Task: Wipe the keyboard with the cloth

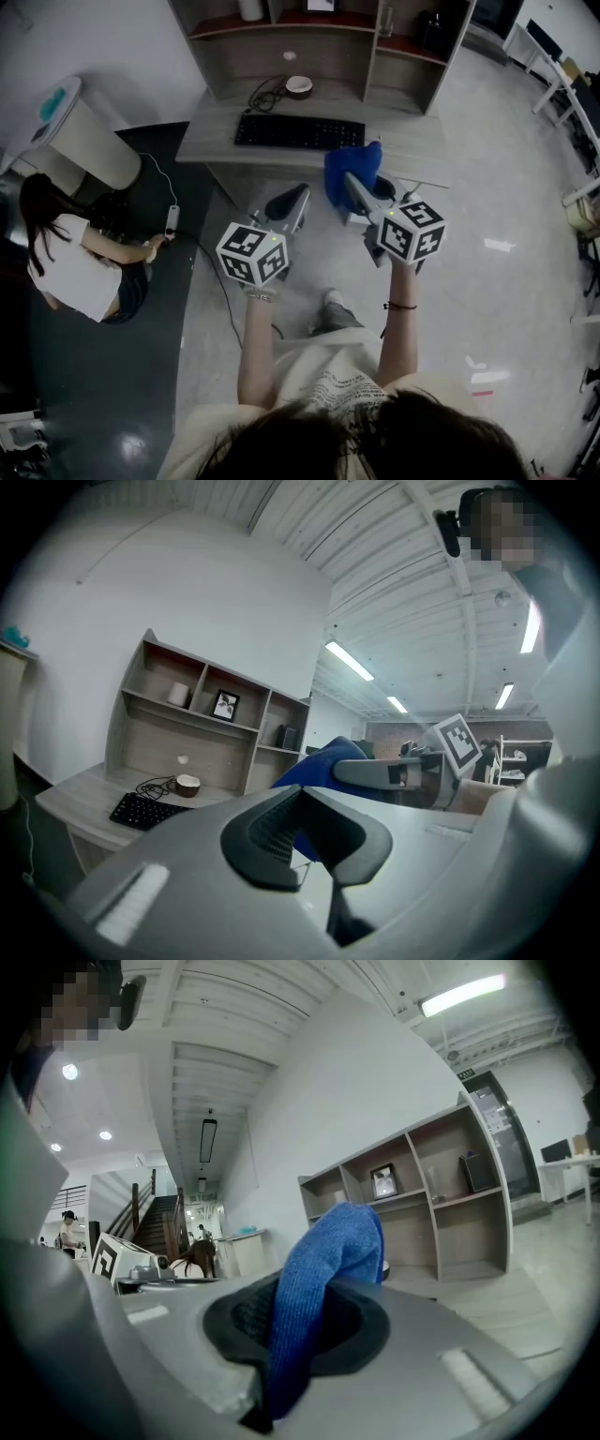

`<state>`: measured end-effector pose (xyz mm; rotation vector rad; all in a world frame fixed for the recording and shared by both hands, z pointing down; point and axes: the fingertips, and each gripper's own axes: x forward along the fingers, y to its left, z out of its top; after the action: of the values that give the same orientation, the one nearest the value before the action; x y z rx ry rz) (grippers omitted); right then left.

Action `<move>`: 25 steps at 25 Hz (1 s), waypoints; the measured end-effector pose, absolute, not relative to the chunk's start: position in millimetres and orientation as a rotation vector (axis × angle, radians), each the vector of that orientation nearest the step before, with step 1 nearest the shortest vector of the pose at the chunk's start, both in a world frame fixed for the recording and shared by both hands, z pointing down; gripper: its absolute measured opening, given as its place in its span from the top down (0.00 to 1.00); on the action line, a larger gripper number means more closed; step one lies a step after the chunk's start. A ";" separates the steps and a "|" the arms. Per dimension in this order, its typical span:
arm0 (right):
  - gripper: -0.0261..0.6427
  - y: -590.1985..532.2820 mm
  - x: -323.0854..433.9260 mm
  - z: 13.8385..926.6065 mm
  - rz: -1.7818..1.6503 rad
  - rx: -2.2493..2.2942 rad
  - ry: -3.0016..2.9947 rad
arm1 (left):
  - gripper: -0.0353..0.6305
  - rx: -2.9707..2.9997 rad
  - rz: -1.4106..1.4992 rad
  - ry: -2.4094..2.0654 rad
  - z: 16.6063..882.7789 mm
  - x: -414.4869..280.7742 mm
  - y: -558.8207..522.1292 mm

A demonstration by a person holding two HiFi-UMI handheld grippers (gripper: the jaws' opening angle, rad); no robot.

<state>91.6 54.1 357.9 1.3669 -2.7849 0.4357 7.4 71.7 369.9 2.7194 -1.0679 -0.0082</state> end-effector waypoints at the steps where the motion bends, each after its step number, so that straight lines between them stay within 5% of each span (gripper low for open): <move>1: 0.87 50.0 92.3 358.2 0.439 1.367 -2.785 | 0.94 2.717 -0.005 -1.070 370.5 7.2 68.2; 25: 0.87 -48.8 107.9 372.7 0.510 1.251 -2.790 | 0.94 2.635 -0.001 -1.127 386.3 28.2 -22.5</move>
<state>107.9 -48.8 372.7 1.2511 -2.7896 0.5097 28.2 -22.5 386.3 2.6349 -1.1267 -0.0008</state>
